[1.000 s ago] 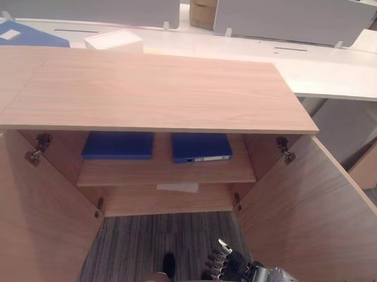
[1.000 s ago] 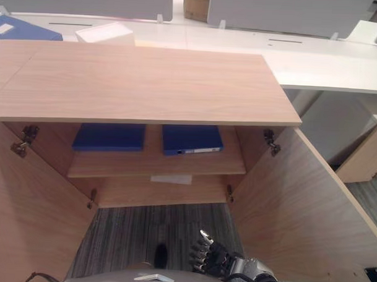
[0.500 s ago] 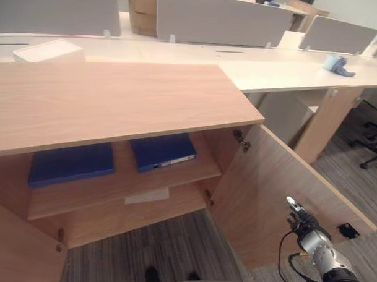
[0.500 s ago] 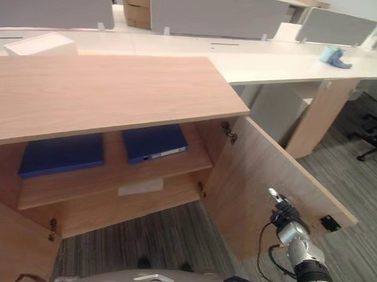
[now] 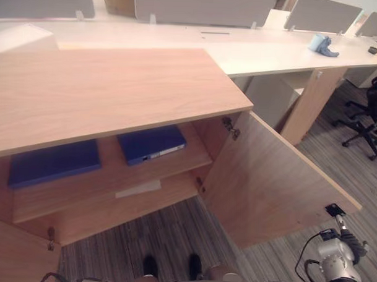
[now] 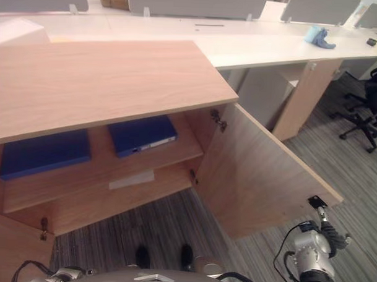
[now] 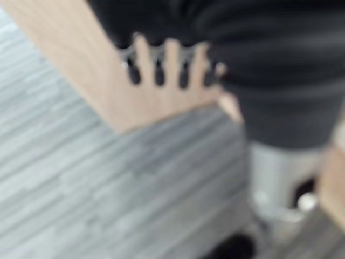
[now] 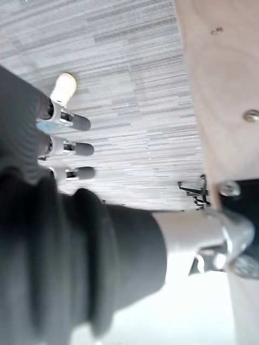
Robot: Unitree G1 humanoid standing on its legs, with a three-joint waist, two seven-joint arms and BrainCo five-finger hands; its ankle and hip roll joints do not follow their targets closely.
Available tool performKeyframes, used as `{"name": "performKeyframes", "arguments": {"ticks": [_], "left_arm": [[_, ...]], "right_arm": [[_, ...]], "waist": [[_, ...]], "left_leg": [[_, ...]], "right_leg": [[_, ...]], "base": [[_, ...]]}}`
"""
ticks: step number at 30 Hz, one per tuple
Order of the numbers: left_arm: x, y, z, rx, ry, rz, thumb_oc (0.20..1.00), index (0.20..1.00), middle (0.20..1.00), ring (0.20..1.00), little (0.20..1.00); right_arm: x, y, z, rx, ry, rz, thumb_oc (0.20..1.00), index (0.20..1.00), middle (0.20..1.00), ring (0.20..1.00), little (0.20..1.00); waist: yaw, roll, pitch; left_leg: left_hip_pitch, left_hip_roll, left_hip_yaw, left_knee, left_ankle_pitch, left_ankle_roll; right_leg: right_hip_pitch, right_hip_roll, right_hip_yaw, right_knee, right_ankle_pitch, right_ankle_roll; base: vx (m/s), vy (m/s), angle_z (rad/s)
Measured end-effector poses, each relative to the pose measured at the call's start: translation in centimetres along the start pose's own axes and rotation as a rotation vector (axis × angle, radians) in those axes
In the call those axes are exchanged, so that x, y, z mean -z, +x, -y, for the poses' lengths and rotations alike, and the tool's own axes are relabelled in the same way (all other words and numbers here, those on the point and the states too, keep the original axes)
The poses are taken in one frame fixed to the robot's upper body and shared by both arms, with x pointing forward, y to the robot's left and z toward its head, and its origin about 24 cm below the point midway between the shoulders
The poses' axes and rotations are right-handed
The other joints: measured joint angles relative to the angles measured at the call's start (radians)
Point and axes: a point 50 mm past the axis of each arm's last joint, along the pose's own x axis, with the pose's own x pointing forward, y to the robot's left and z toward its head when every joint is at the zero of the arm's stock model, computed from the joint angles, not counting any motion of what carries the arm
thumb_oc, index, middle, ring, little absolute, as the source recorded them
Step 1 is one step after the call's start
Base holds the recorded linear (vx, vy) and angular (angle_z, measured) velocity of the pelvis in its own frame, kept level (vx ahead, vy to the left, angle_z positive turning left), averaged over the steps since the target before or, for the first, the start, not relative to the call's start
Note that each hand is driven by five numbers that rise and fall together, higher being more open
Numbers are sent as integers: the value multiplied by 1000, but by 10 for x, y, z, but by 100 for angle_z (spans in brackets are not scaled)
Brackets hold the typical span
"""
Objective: Put the empty folder in the office cabinet
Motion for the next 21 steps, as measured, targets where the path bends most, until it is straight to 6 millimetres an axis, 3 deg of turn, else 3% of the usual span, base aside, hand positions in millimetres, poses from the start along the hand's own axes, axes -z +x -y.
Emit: {"name": "performKeyframes", "arguments": {"ticks": [1, 2, 4, 5, 7, 9, 10, 11, 12, 13, 17, 21], "left_arm": [[0, -1, 5, 12, -23, -9, 1000, 1000, 1000, 1000, 1000], [-1, -2, 7, 16, -22, -11, 1000, 1000, 1000, 1000, 1000], [-3, 0, -2, -10, -13, 1, 1000, 1000, 1000, 1000, 1000], [0, 1, -8, -27, -15, -3, 1000, 1000, 1000, 1000, 1000], [3, 3, -19, -55, -19, 8, 1000, 1000, 1000, 1000, 1000], [17, 6, -25, -70, -33, -23, 1000, 1000, 1000, 1000, 1000], [26, 7, -25, -70, -38, -45, 1000, 1000, 1000, 1000, 1000], [28, 6, -21, -60, -47, -51, 1000, 1000, 1000, 1000, 1000], [31, 4, -4, -16, -52, -56, 1000, 1000, 1000, 1000, 1000], [31, 3, 3, 4, -54, -52, 1000, 1000, 1000, 1000, 1000], [32, -1, 22, 59, -86, -59, 1000, 1000, 1000, 1000, 1000], [35, -1, 25, 60, -127, -57, 1000, 1000, 1000, 1000, 1000]], "right_arm": [[-6, 0, -12, -16, 24, 11, 1000, 1000, 1000, 1000, 1000], [-6, 1, -7, 2, 26, 16, 1000, 1000, 1000, 1000, 1000], [2, 1, -1, 12, 48, -15, 1000, 1000, 1000, 1000, 1000], [8, 2, 0, 5, 54, -33, 1000, 1000, 1000, 1000, 1000], [17, -1, 0, -42, 82, -77, 1000, 1000, 1000, 1000, 1000], [27, -6, -13, -156, 67, -112, 1000, 1000, 1000, 1000, 1000], [30, -9, -20, -221, 48, -131, 1000, 1000, 1000, 1000, 1000], [30, -11, -25, -271, 33, -142, 1000, 1000, 1000, 1000, 1000], [34, -14, -31, -373, -36, -173, 1000, 1000, 1000, 1000, 1000], [36, -17, -35, -422, -66, -194, 1000, 1000, 1000, 1000, 1000], [44, -24, -43, -587, -131, -279, 1000, 1000, 1000, 1000, 1000], [46, -27, -44, -719, -283, -330, 1000, 1000, 1000, 1000, 1000]], "waist": [[1, 29, 15], [-11, 47, 15], [10, 64, 8], [17, 61, 3], [43, 45, -16], [70, 16, -33], [78, -5, -50], [82, -17, -64], [65, 26, -91], [62, 40, -98], [64, 81, -118], [58, 91, -121]], "left_leg": [[-10, 17, -10, -13, -6, 31], [-4, 18, -15, -35, -2, 36], [-11, 27, -16, -48, 42, 20], [-14, 26, -24, -57, 48, 13], [-20, 23, -28, -78, 67, -12], [-22, 12, -25, -76, 93, -48], [-27, -4, -24, -84, 106, -66], [-35, -11, -25, -84, 114, -76], [-63, 15, -49, -84, 125, -107], [-68, 30, -50, -84, 121, -120], [-74, 61, -69, -74, 92, -155], [-81, 85, -81, -74, 92, -160]], "right_leg": [[-15, -20, -27, 92, -95, -59], [-2, -47, -34, 129, -128, -69], [27, -125, -24, 278, -196, -48], [63, -140, -16, 296, -221, -42], [132, -142, -3, 205, -256, -24], [242, -109, -5, -26, -278, -17], [279, -92, -9, -110, -289, -36], [272, -88, -10, -118, -329, -94], [252, -57, -6, -118, -332, -111], [243, -44, -6, -118, -331, -121], [238, -2, -10, -116, -317, -157], [234, 25, -9, -112, -310, -177]], "base": [[-117, -106, -48], [-117, -106, -20], [-126, -193, 1], [-122, -245, -1], [-67, -146, -11], [-102, -132, -39], [-122, -125, -37], [-142, -151, 8], [-101, -122, 16], [-78, -113, 19], [-48, -97, 3], [-55, -83, 1]]}}
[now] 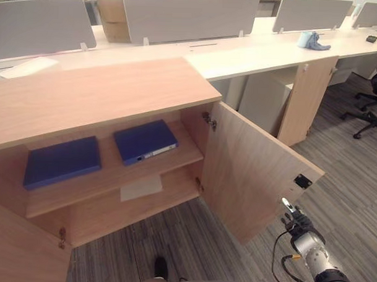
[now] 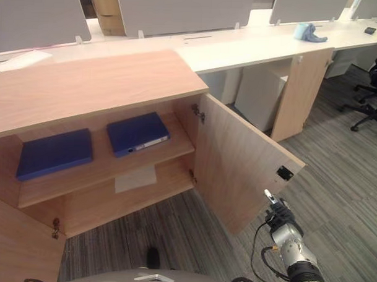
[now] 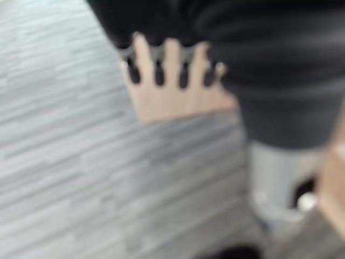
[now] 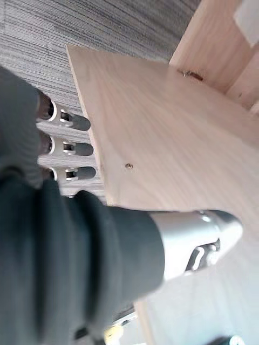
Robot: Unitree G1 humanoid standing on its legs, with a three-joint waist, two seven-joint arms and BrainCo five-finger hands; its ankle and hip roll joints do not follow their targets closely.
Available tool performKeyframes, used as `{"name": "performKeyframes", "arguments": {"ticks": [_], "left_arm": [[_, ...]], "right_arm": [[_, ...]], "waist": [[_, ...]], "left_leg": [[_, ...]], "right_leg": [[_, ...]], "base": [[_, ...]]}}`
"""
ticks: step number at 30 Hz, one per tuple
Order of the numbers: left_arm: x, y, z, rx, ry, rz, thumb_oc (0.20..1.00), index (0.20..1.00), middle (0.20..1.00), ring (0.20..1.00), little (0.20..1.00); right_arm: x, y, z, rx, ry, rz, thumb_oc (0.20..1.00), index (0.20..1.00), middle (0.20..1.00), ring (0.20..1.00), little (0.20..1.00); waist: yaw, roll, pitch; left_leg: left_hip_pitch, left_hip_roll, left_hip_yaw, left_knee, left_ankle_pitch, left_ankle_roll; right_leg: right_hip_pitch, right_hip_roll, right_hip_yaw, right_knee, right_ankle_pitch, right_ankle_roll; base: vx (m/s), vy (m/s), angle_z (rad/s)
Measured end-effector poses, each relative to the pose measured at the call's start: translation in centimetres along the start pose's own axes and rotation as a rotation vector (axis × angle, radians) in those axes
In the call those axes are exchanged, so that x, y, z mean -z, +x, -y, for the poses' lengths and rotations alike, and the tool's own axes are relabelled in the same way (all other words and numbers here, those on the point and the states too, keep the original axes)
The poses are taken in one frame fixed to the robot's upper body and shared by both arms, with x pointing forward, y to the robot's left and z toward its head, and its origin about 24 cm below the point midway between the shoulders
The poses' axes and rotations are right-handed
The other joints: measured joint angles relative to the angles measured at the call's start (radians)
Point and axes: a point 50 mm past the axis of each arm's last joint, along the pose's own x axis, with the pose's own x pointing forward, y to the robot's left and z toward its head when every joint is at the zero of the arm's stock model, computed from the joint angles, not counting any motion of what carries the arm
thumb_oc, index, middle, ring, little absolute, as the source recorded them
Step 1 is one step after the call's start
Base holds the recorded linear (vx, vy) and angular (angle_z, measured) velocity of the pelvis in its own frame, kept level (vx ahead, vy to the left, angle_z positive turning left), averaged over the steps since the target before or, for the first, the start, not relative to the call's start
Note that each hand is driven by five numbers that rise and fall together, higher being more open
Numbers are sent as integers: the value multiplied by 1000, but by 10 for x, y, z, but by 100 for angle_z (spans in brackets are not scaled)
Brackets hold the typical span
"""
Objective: Put the empty folder in the office cabinet
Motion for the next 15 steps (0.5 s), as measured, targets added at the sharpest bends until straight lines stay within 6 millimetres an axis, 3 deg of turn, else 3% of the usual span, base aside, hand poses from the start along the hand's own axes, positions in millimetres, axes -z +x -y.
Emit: {"name": "performKeyframes", "arguments": {"ticks": [3, 5, 10, 14, 15], "left_arm": [[11, 1, -1, -4, -13, -17, 1000, 1000, 1000, 1000, 1000], [17, 1, -1, -5, -25, -38, 1000, 1000, 1000, 1000, 1000], [12, 1, -1, -1, -21, -23, 1000, 1000, 1000, 1000, 1000], [3, 2, -10, -17, -7, 1, 1000, 1000, 1000, 1000, 1000], [-1, 2, -11, -15, 2, 9, 1000, 1000, 1000, 1000, 1000]], "right_arm": [[-4, -1, 0, -99, -147, -62, 1000, 1000, 1000, 1000, 1000], [-5, -1, -2, -146, -209, -87, 1000, 1000, 1000, 1000, 1000], [-9, -3, 0, -189, -306, -138, 1000, 1000, 1000, 1000, 1000], [-5, -9, 8, -253, -459, -287, 1000, 1000, 1000, 1000, 1000], [1, -14, 3, -355, -549, -391, 1000, 1000, 1000, 1000, 1000]], "waist": [[0, -2, 6], [4, 5, 12], [-39, 5, 19], [-41, 0, 27], [-38, -4, 28]], "left_leg": [[5, -1, -53, 16, 18, -31], [3, -3, -75, 47, 29, -45], [18, -38, -107, -1, 81, 9], [17, -49, -131, -11, 61, 9], [14, -49, -129, -11, 31, -10]], "right_leg": [[0, 6, 12, -1, 5, -28], [9, 7, 25, 0, 14, -26], [17, -5, 7, 1, 7, -7], [25, -5, -9, 0, -4, 7], [24, -9, -19, -2, -6, 2]], "base": [[-84, -21, -23], [-91, 45, -33], [-64, 71, 10], [-40, 37, 20], [-30, 36, 5]]}}
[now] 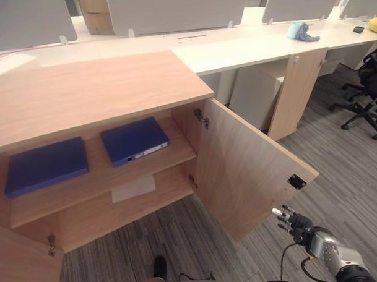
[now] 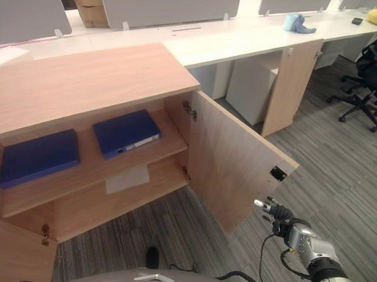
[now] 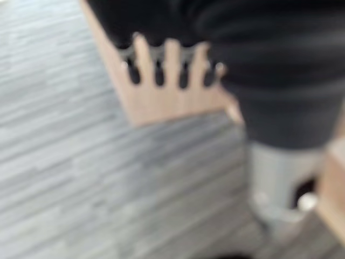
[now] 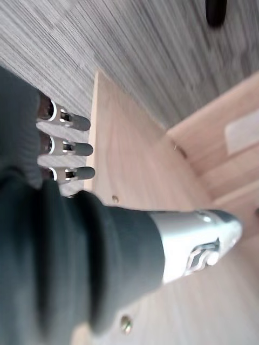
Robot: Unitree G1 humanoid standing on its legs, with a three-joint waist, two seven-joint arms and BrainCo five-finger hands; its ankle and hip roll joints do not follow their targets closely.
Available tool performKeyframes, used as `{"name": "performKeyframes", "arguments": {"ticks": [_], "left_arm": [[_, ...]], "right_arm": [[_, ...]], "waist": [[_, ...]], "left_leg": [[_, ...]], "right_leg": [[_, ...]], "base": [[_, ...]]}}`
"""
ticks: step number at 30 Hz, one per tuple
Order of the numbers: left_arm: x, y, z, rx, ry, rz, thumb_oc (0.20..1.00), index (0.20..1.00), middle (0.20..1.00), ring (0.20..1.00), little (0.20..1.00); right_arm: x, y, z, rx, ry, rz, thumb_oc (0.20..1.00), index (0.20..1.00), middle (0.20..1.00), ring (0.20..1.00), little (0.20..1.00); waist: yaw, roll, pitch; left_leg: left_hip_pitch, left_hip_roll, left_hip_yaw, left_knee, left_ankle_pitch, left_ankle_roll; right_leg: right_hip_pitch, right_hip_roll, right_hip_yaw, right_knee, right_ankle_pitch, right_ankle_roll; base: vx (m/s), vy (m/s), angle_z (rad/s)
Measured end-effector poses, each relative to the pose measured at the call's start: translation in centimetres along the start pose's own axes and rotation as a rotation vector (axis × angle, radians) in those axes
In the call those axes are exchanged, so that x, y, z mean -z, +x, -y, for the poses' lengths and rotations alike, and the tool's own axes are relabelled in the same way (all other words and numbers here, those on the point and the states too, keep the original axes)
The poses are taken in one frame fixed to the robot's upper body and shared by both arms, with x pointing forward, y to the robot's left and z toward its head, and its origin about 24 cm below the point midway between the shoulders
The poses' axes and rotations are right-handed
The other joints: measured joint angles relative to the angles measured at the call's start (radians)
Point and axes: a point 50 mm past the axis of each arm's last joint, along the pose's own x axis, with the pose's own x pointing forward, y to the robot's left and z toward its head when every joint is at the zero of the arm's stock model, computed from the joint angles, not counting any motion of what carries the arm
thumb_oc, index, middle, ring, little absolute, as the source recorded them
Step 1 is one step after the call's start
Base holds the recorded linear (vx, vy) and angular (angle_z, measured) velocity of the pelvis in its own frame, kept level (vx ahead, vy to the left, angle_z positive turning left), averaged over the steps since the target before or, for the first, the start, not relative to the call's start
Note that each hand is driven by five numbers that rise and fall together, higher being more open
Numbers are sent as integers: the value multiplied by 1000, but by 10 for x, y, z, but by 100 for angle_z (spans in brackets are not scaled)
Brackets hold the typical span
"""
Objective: Put the empty folder in the office cabinet
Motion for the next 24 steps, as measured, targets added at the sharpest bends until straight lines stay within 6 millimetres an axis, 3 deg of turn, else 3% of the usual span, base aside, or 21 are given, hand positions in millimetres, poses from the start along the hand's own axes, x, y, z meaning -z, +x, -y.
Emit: {"name": "performKeyframes", "arguments": {"ticks": [1, 3, 4, 5, 6, 8, 9, 13, 18, 21, 23, 24], "left_arm": [[-1, 0, -3, -2, 4, 0, 1000, 1000, 1000, 1000, 1000], [-7, 0, -5, -4, 7, 4, 1000, 1000, 1000, 1000, 1000], [-12, -1, -4, 0, 14, 16, 1000, 1000, 1000, 1000, 1000], [-15, -2, 3, 17, 32, 29, 1000, 1000, 1000, 1000, 1000], [-20, -3, 3, 18, 44, 50, 1000, 1000, 1000, 1000, 1000], [-28, -3, 1, 12, 54, 71, 1000, 1000, 1000, 1000, 1000], [-30, -4, 1, 11, 65, 74, 1000, 1000, 1000, 1000, 1000], [-13, -1, -3, 12, 80, 29, 1000, 1000, 1000, 1000, 1000], [-14, -1, -4, 23, 80, 25, 1000, 1000, 1000, 1000, 1000], [-13, -1, -4, 28, 88, 2, 1000, 1000, 1000, 1000, 1000], [-9, -1, 0, 33, 75, -13, 1000, 1000, 1000, 1000, 1000], [-5, -2, 8, 50, 64, -26, 1000, 1000, 1000, 1000, 1000]], "right_arm": [[2, 5, -18, -118, -62, -42, 1000, 1000, 1000, 1000, 1000], [8, 19, -82, -447, -170, -101, 1000, 1000, 1000, 1000, 1000], [11, 22, -108, -576, -209, -119, 1000, 1000, 1000, 1000, 1000], [15, 24, -142, -749, -214, -132, 1000, 1000, 1000, 1000, 1000], [19, 28, -161, -823, -209, -153, 1000, 1000, 1000, 1000, 1000], [23, 28, -190, -983, -228, -220, 1000, 1000, 1000, 1000, 1000], [24, 28, -194, -1014, -234, -235, 1000, 1000, 1000, 1000, 1000], [34, 25, -195, -1052, -253, -321, 1000, 1000, 1000, 1000, 1000], [38, 27, -184, -942, -249, -325, 1000, 1000, 1000, 1000, 1000], [42, 41, -155, -604, -82, -253, 1000, 1000, 1000, 1000, 1000], [51, 62, -107, -146, 277, -157, 1000, 1000, 1000, 1000, 1000], [59, 62, -72, 155, 414, -134, 1000, 1000, 1000, 1000, 1000]], "waist": [[1, -29, -5], [18, -74, 1], [25, -74, 3], [29, -25, 0], [29, -19, -1], [52, -23, 6], [61, -27, 5], [72, -37, -2], [73, -44, -10], [55, -34, -19], [49, -26, -26], [44, -17, -31]], "left_leg": [[5, -11, 7, 4, -23, -15], [32, -63, 24, 24, -40, 10], [42, -72, 28, 50, -51, 22], [64, -52, 15, 51, -70, 46], [83, -57, -4, 9, -29, 63], [76, -68, -16, 11, -23, 67], [76, -73, -18, 9, -28, 68], [63, -81, -30, 1, -42, 68], [60, -80, -30, 1, -40, 66], [59, -79, -25, 1, -40, 66], [66, -74, -4, 1, -43, 70], [69, -72, 9, 1, -46, 75]], "right_leg": [[-9, -27, -9, -4, 7, -15], [-10, -79, -8, 2, 17, -9], [-12, -85, -8, 3, 18, -7], [-8, -53, -15, 3, 19, 3], [-5, -50, -28, 4, 22, 10], [-7, -58, -33, 4, 20, 23], [-8, -63, -34, 4, 16, 30], [-18, -69, -31, 3, 11, 45], [-20, -67, -32, 3, 12, 46], [-26, -68, -27, 4, 12, 46], [-28, -71, -2, 6, 12, 46], [-37, -68, 17, 17, 12, 46]], "base": [[-32, 44, -1], [-16, 31, -4], [-12, 45, 15], [-14, 56, 43], [-10, 44, 57], [-6, 29, 34], [-4, 27, 9], [-3, 7, 2], [-6, 6, 2], [-22, 41, -5], [-29, 26, -31], [-50, 15, -39]]}}
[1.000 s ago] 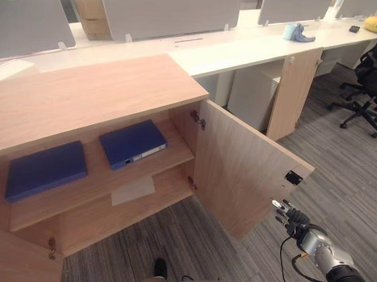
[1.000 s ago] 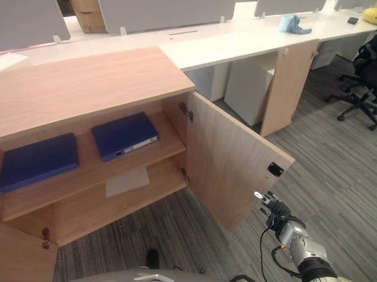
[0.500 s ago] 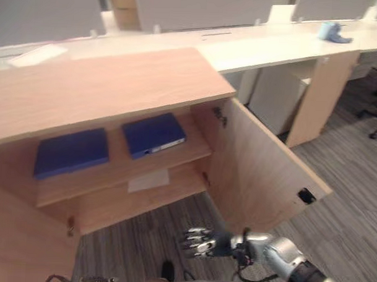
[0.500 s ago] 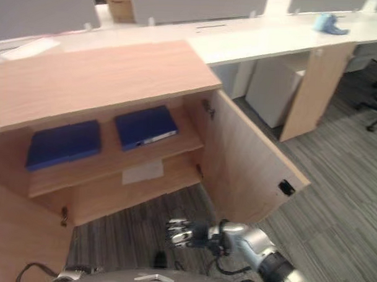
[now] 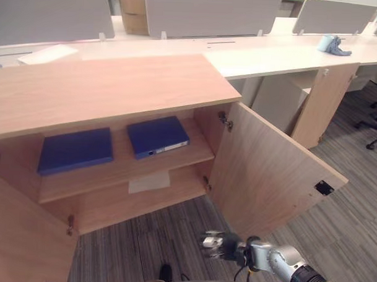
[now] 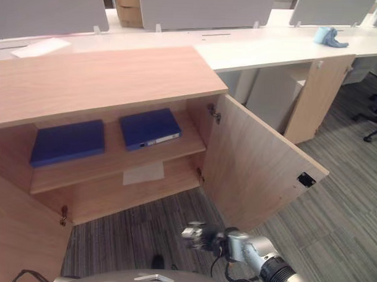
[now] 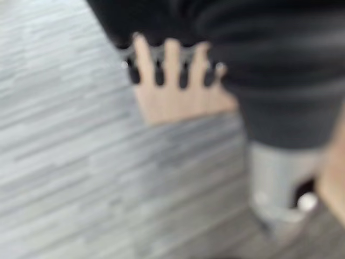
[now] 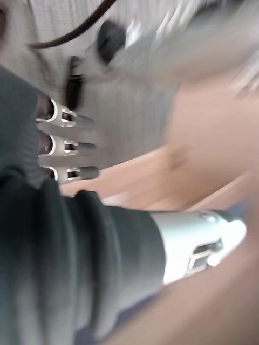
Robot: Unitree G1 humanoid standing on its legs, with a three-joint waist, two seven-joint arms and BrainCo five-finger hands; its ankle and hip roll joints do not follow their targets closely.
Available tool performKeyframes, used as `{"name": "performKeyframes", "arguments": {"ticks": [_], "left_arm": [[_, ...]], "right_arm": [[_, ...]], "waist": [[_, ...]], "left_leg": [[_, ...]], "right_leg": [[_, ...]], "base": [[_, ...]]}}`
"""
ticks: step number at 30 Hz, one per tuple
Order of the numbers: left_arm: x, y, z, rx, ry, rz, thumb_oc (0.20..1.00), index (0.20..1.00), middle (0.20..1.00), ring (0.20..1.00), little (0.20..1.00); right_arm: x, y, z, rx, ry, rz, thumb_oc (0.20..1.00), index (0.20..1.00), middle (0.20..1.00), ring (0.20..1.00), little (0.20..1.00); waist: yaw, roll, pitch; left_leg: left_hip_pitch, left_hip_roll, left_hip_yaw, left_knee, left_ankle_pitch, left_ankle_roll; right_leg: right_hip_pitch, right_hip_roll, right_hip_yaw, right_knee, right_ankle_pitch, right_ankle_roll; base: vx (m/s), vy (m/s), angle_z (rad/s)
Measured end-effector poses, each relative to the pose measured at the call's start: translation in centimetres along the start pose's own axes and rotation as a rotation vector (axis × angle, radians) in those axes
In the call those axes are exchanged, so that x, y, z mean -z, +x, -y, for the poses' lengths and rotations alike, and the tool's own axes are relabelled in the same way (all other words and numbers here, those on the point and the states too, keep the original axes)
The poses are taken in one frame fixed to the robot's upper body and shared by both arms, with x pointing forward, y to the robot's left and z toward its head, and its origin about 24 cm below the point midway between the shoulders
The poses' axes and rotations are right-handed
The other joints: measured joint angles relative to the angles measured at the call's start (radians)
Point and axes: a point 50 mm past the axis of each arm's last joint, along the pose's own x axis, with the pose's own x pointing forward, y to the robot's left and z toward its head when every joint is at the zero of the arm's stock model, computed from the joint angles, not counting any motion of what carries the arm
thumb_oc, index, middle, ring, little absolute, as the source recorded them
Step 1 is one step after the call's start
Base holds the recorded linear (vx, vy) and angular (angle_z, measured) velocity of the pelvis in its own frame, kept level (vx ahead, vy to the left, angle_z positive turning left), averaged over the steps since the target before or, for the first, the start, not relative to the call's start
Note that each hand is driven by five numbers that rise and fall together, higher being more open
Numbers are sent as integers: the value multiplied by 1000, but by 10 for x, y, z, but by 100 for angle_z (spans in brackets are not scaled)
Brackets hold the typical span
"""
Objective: Put the empty folder in the office cabinet
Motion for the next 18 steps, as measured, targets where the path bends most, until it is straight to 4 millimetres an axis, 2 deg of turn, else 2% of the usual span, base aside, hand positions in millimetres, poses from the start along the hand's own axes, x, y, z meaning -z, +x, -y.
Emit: {"name": "performKeyframes", "arguments": {"ticks": [2, 3, 6, 7, 9, 12, 15, 16, 18], "left_arm": [[-1, -2, 13, 22, -16, -1, 1000, 1000, 1000, 1000, 1000], [-4, -4, 19, 23, -19, 6, 1000, 1000, 1000, 1000, 1000], [-10, -5, 20, 21, 15, 35, 1000, 1000, 1000, 1000, 1000], [-11, -5, 20, 20, 19, 40, 1000, 1000, 1000, 1000, 1000], [-10, -4, 17, 15, 19, 36, 1000, 1000, 1000, 1000, 1000], [-6, -1, 3, -22, 27, 25, 1000, 1000, 1000, 1000, 1000], [-5, 1, -18, -69, 62, 25, 1000, 1000, 1000, 1000, 1000], [-5, 1, -18, -69, 62, 25, 1000, 1000, 1000, 1000, 1000], [-2, 3, -27, -85, 81, 10, 1000, 1000, 1000, 1000, 1000]], "right_arm": [[-8, -8, 45, 335, 149, 87, 1000, 1000, 1000, 1000, 1000], [-10, -20, 80, 611, 341, 171, 1000, 1000, 1000, 1000, 1000], [-17, -42, 114, 889, 522, 284, 1000, 1000, 1000, 1000, 1000], [-23, -49, 121, 954, 535, 328, 1000, 1000, 1000, 1000, 1000], [-39, -61, 131, 1029, 537, 394, 1000, 1000, 1000, 1000, 1000], [-68, -75, 141, 1021, 515, 464, 1000, 1000, 1000, 1000, 1000], [-76, -88, 165, 923, 432, 398, 1000, 1000, 1000, 1000, 1000], [-76, -88, 165, 923, 432, 398, 1000, 1000, 1000, 1000, 1000], [-89, -91, 165, 795, 313, 410, 1000, 1000, 1000, 1000, 1000]], "waist": [[-16, 13, 5], [-21, 16, 4], [-22, 11, 5], [-23, 11, 5], [-14, 9, 5], [-6, 7, 6], [42, -2, 4], [42, -2, 4], [54, -14, 6]], "left_leg": [[-1, 1, 8, 0, -1, 1], [-5, 4, 8, 0, 7, 1], [-7, 6, -3, 0, 13, 1], [-4, 6, -9, 0, 14, 0], [12, 7, -18, 0, 14, -1], [14, 9, -29, 0, 4, -11], [12, 9, -43, 0, 5, -12], [12, 9, -43, 0, 5, -12], [12, 8, -46, 1, 6, -13]], "right_leg": [[-5, -1, 7, 1, 1, 1], [-1, 3, 6, -3, 1, 0], [7, 8, -4, -11, 5, -5], [11, 10, -11, -11, 5, -5], [32, 14, -25, -11, 3, -9], [36, 18, -43, -12, -2, -15], [39, 19, -56, -12, -7, -14], [39, 19, -56, -12, -7, -14], [42, 20, -62, -12, -8, -15]], "base": [[-52, 7, -20], [-27, -1, -4], [12, -10, 7], [26, -23, 19], [38, -35, 20], [64, -64, 19], [39, -59, 13], [22, -47, 5], [26, -62, 6]]}}
